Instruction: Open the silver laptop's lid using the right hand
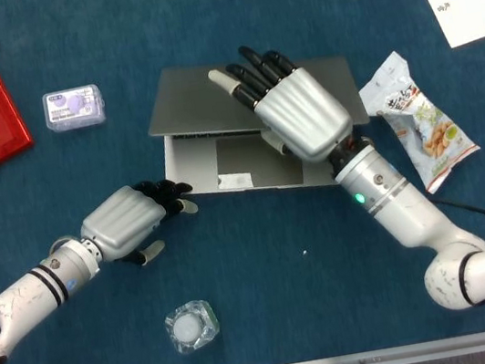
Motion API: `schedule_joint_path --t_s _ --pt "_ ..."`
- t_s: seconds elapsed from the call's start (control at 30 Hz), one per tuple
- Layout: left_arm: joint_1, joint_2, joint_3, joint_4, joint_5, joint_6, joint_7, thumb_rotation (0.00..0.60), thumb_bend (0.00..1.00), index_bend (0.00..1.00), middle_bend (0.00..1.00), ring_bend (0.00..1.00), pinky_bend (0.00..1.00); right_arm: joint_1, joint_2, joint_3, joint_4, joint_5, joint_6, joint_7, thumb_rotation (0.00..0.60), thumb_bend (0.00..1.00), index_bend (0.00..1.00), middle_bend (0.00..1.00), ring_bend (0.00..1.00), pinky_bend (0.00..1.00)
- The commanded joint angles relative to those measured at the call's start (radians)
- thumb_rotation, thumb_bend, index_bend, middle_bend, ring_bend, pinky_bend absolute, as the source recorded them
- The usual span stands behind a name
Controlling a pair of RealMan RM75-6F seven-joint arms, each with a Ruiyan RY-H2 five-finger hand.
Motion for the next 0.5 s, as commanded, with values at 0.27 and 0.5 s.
schedule_joint_path --t_s 0.27,0.5 --pt "-0.003 0.001 0.005 -0.004 -0.004 0.001 0.002 0.600 0.42 0.19 0.11 0.11 0.18 -0.007 0.047 0.036 -0.011 0.021 0.019 0.014 0.600 0.29 0.10 0.16 0.03 0.19" --pt "-0.004 0.003 0.007 -0.006 -0.008 0.003 0.003 0.600 0.42 0.19 0.11 0.11 0.18 -0.004 0.085 0.071 0.001 0.048 0.021 0.032 0.600 0.29 0.10 0.16 0.03 0.19"
